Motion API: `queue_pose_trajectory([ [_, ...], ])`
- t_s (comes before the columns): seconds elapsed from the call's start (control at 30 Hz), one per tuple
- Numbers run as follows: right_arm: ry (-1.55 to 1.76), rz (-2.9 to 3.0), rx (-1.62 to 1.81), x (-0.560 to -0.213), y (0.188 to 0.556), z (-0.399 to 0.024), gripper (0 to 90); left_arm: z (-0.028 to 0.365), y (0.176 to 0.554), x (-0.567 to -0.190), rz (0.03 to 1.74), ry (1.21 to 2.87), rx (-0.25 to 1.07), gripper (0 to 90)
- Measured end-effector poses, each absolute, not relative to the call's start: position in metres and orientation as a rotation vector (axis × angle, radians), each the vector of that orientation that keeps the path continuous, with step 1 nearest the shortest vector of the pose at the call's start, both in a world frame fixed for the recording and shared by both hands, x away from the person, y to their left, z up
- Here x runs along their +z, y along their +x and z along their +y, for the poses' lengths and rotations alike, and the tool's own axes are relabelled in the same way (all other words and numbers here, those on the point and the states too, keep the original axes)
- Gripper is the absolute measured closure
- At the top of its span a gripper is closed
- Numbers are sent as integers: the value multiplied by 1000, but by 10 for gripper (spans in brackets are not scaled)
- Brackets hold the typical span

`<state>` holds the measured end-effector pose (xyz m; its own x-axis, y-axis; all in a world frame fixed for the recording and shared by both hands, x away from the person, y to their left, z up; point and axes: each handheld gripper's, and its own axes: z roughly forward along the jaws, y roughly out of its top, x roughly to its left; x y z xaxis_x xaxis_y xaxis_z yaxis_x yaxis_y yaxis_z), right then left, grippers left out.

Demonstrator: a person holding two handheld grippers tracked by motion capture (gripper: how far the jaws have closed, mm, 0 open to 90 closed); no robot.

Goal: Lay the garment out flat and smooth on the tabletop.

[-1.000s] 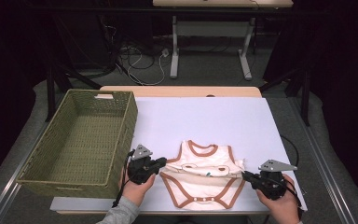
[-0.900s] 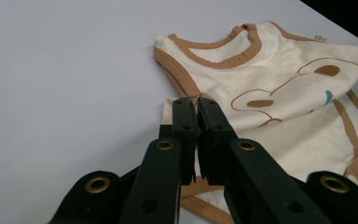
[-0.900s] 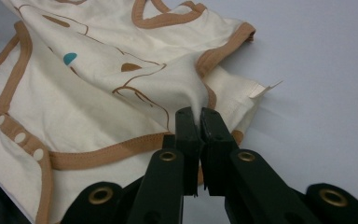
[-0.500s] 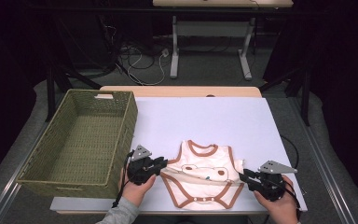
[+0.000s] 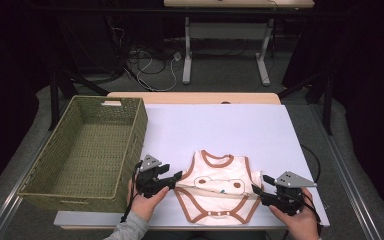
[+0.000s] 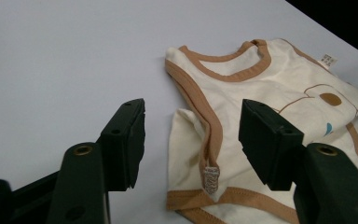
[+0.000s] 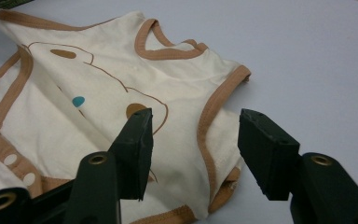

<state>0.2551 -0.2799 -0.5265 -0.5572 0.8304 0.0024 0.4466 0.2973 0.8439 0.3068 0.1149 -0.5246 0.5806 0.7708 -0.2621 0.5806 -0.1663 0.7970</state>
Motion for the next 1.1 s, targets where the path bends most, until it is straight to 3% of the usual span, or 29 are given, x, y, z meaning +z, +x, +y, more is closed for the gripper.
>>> queue_pose_trajectory([
  [0.3,1042,2136,1208,-512,263,-273,360,109,317,-515,1074,1856,251,324],
  [0.63,1038,2112,1202,-486,295,-260,313,94,343,-490,989,1862,322,321],
  [0.93,1009,2094,1193,-472,329,-241,290,81,368,-486,1020,1853,311,307],
  [1.1,1025,2105,1169,-474,349,-237,281,77,381,-485,1047,1806,240,284],
])
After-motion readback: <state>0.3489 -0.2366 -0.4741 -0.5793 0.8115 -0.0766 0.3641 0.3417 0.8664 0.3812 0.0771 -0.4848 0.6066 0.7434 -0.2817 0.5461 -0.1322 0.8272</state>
